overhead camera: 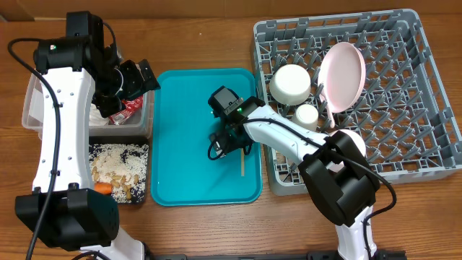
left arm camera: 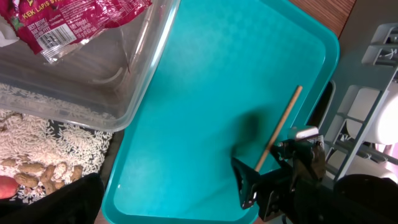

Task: Sort waste into correct bins and load items into the dishwasher

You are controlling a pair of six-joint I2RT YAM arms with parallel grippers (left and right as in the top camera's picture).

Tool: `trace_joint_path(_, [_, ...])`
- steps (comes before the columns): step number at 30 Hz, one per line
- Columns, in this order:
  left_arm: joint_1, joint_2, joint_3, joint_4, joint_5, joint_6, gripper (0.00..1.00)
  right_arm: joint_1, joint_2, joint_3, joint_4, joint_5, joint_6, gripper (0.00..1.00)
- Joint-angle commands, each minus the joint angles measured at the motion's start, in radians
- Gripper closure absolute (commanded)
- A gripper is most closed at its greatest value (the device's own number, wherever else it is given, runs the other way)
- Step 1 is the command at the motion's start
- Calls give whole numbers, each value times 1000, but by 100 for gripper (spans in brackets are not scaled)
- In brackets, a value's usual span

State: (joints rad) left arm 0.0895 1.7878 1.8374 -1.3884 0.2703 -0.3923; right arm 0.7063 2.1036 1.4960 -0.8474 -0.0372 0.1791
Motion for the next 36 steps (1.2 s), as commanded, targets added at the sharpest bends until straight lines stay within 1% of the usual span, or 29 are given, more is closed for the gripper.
trace_joint_path(1, [-5,4,20,2,11,-4,0,2,19,-11,32,-152,4,10])
trace_joint_path(3, [-5,4,20,1,11,-4,0,2,19,-11,35,-151,4,11])
trace_joint_path(4, [-5,4,20,2,11,-4,0,2,19,-11,35,-151,4,13])
trace_joint_path(7, [-5,4,20,1,11,-4,0,2,19,-11,34,-151,5,22])
trace_joint_path(11, [-5,4,20,1,11,-4,0,2,19,-12,31,-147,8,39])
trace_joint_path(14, [-5,4,20,1,11,-4,0,2,19,-19,35,-148,9,42])
trace_joint_path(17, [-5,4,20,1,11,-4,0,2,19,-23,38,-135,34,43])
trace_joint_path(22, [-5,4,20,1,11,-4,0,2,19,-23,37,-132,34,45])
trace_joint_path(23, [-5,4,20,1,11,-4,0,2,19,-23,37,-132,34,48])
trace_joint_path(25, [-5,4,20,1,11,-4,0,2,19,-23,38,-133,34,58])
trace_joint_path(26, [-5,4,20,1,11,-4,0,2,19,-23,38,-133,34,60])
trace_joint_path(31, [-5,4,20,1,11,-4,0,2,19,-23,37,-132,34,61])
trace_joint_path(34, [-5,4,20,1,11,-4,0,2,19,-23,37,-132,34,67])
trace_joint_path(36, [-5,4,20,1,11,-4,0,2,19,-23,37,-132,34,69])
